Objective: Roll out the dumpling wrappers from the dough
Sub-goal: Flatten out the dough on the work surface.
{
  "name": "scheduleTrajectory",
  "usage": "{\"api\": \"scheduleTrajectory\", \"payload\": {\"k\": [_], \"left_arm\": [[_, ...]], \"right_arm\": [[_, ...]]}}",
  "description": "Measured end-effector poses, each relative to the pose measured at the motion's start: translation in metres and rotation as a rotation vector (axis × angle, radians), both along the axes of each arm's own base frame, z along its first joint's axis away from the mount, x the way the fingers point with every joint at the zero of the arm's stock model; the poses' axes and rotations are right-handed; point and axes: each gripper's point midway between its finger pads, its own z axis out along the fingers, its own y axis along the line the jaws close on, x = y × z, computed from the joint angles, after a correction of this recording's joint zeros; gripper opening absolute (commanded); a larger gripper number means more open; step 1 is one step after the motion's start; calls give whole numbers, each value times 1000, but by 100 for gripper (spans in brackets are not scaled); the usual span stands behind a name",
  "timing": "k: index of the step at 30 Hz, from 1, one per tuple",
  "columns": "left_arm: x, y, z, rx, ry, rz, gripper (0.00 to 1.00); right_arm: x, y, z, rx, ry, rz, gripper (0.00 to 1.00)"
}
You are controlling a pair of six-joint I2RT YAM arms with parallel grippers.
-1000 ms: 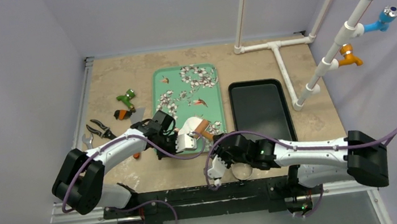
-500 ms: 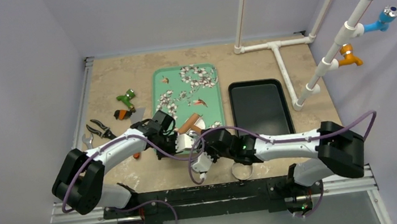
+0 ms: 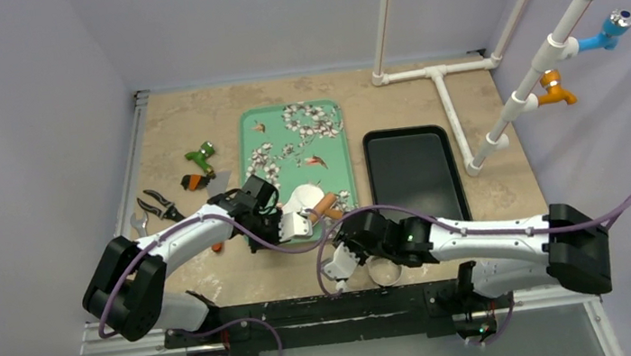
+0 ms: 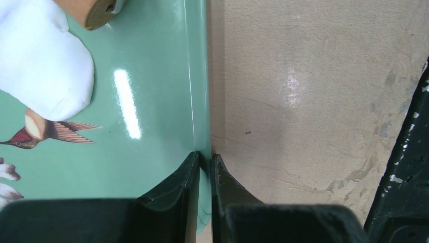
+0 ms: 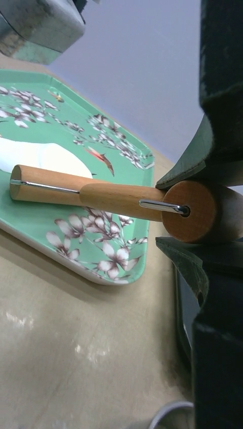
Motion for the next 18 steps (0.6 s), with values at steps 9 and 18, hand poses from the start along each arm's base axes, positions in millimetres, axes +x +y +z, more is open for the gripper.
{"api": "scheduleTrajectory", "payload": {"k": [9,18], "left_arm": [[6,2,0,12,-27,10,0],[6,2,0,12,-27,10,0]], "right_arm": [[18,21,6,5,-35,-28,0],[1,-16,29,37,-19,-50,0]]}}
